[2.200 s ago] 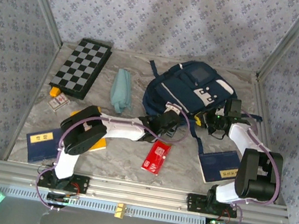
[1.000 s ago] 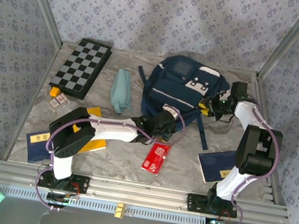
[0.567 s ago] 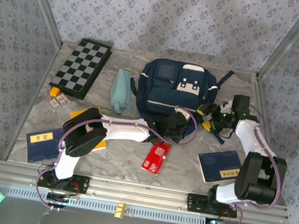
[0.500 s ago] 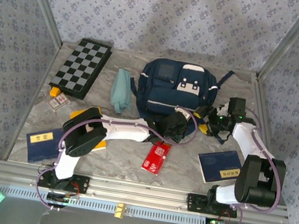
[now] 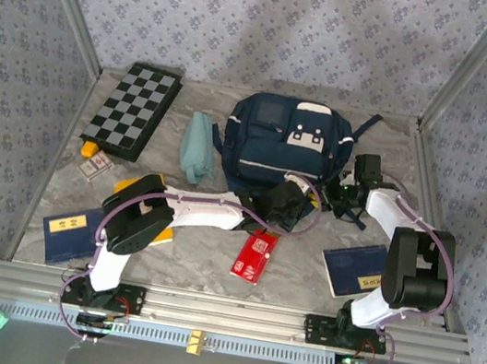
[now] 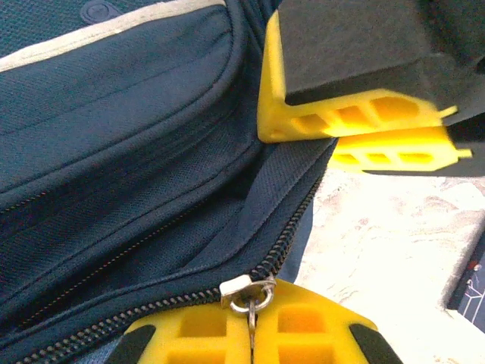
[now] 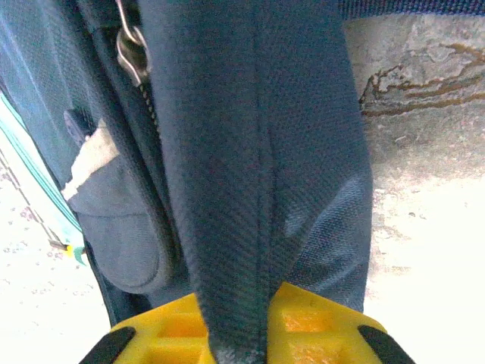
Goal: Pack the student bag
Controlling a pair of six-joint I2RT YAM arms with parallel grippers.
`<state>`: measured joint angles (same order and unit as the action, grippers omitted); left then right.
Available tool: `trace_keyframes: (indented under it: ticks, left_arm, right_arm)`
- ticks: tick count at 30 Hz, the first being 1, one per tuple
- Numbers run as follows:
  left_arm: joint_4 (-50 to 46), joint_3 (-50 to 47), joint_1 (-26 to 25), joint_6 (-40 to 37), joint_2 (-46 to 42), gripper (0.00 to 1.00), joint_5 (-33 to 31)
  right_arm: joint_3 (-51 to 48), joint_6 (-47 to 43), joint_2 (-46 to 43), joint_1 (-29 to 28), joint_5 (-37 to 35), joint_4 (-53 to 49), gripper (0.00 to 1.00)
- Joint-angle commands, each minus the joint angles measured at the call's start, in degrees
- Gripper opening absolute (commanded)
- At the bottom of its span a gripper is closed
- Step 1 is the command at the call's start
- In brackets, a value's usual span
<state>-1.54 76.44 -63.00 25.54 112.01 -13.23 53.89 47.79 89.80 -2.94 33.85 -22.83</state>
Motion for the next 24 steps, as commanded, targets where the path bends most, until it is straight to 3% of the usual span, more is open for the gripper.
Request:
trace_keyframes:
  ticks: [1,9,13,16,17,24]
  left_arm:
    - [-0.2,-2.1,-0.3,-1.6,-4.4,0.0,0.0]
    - [-2.9,-15.4,3.2,-1.2,-13.1,0.0,-2.6]
    - [-2.2,-20.0,6.9,0.0,-15.7,0.0,-1.0]
    - [-1.5,-20.1,7.0,-0.3,-16.7,0.0,0.2]
    - [-0.6,-20.0,6.8,-0.5,-16.6,0.0,1.1]
    - [2.0,-14.4,5.4,-0.4,-12.6,0.0,4.2]
  right_arm:
    - [4.6,-5.5,0.4,3.7,-4.2,-1.9,0.03]
    - [12.7,-13.8,3.5,11.6,-4.0,-9.2,0.0]
    - [13.9,-15.1,4.1,12.5,-5.2,-10.3,0.0]
    - [13.1,-15.2,2.7,11.6,-3.1,-10.5,0.01]
    - [12.3,-14.9,1.8,11.2,-3.0,-10.3,0.04]
    - [6.1,-12.3,-7.8,8.1,-1.0,-11.2,0.52]
